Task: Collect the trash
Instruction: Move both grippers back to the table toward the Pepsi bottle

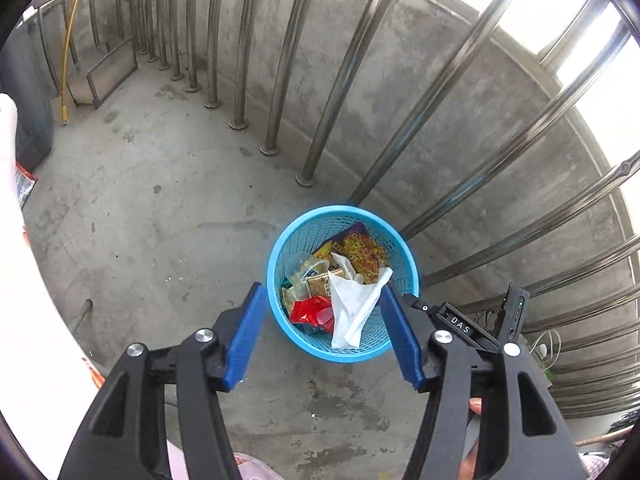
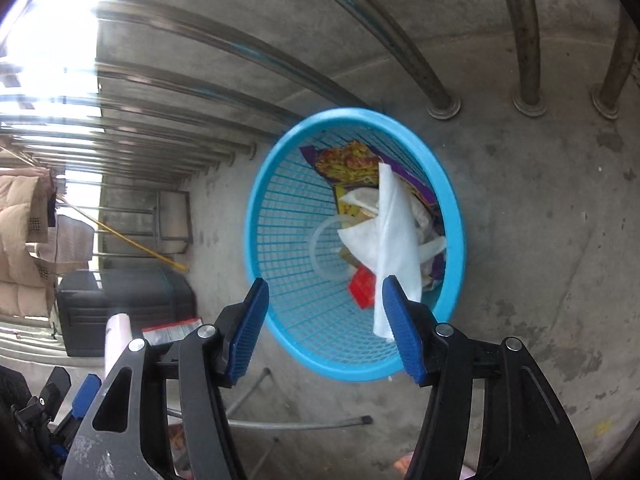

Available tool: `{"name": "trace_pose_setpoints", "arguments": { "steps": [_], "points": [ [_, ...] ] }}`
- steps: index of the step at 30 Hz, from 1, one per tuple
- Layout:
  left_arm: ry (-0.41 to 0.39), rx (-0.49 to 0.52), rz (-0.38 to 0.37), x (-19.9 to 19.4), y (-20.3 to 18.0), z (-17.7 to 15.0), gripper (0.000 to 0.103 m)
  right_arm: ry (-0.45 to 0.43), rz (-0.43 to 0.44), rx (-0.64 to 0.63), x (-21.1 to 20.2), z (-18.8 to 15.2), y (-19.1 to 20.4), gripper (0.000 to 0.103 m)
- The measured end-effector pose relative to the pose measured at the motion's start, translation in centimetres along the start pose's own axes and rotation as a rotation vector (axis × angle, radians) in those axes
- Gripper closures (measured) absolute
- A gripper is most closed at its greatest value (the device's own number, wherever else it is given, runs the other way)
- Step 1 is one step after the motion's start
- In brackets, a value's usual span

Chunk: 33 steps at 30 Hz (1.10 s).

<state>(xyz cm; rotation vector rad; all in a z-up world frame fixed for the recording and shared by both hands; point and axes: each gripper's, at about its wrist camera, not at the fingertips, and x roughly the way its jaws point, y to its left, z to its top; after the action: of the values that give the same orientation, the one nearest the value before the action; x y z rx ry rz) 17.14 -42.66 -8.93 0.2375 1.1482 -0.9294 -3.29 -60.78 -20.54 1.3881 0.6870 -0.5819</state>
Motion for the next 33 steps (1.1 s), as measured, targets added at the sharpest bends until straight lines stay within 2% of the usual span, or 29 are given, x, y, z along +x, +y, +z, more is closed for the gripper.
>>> {"name": "trace_pose_setpoints", "arguments": {
  "steps": [5, 9, 11, 13, 17, 21, 23, 26, 29, 33],
  "points": [
    [-0.129, -0.016, -0.019, -7.9, 0.6, -2.1, 0.041, -0.068, 0.075, -0.096, -4.1, -1.0, 3.9, 0.046],
    [-0.201, -0.024, -0.097, -15.0, 1.8, -4.8, 0.04, -0.069, 0.152, -0.167, -6.1, -2.5, 7.8, 0.046],
    [-0.257, -0.002, -0.082, -18.5, 2.3, -6.6, 0.038, -0.051, 0.192, -0.212, -6.4, -3.2, 9.7, 0.046],
    [-0.312, 0.016, -0.049, -21.7, 3.0, -8.6, 0.037, -0.023, 0.229, -0.257, -6.9, -4.1, 11.6, 0.046],
    [-0.423, 0.006, 0.078, -27.5, 5.6, -13.0, 0.036, 0.029, 0.28, -0.346, -7.6, -6.4, 15.2, 0.046],
    [-0.536, -0.069, 0.231, -32.2, 9.3, -18.2, 0.031, 0.095, 0.315, -0.444, -7.5, -9.6, 18.5, 0.046],
    [-0.579, -0.107, 0.336, -33.7, 11.3, -20.6, 0.027, 0.137, 0.33, -0.497, -7.2, -11.5, 20.2, 0.046],
    [-0.57, -0.206, 0.473, -34.2, 14.4, -23.6, 0.024, 0.199, 0.352, -0.587, -7.0, -14.6, 22.8, 0.046],
    [-0.541, -0.292, 0.514, -33.6, 17.3, -25.7, 0.022, 0.274, 0.374, -0.659, -6.3, -17.7, 25.1, 0.046],
    [-0.501, -0.373, 0.505, -32.5, 20.0, -28.6, 0.022, 0.363, 0.395, -0.761, -5.6, -21.9, 27.7, 0.046]
  ]
}}
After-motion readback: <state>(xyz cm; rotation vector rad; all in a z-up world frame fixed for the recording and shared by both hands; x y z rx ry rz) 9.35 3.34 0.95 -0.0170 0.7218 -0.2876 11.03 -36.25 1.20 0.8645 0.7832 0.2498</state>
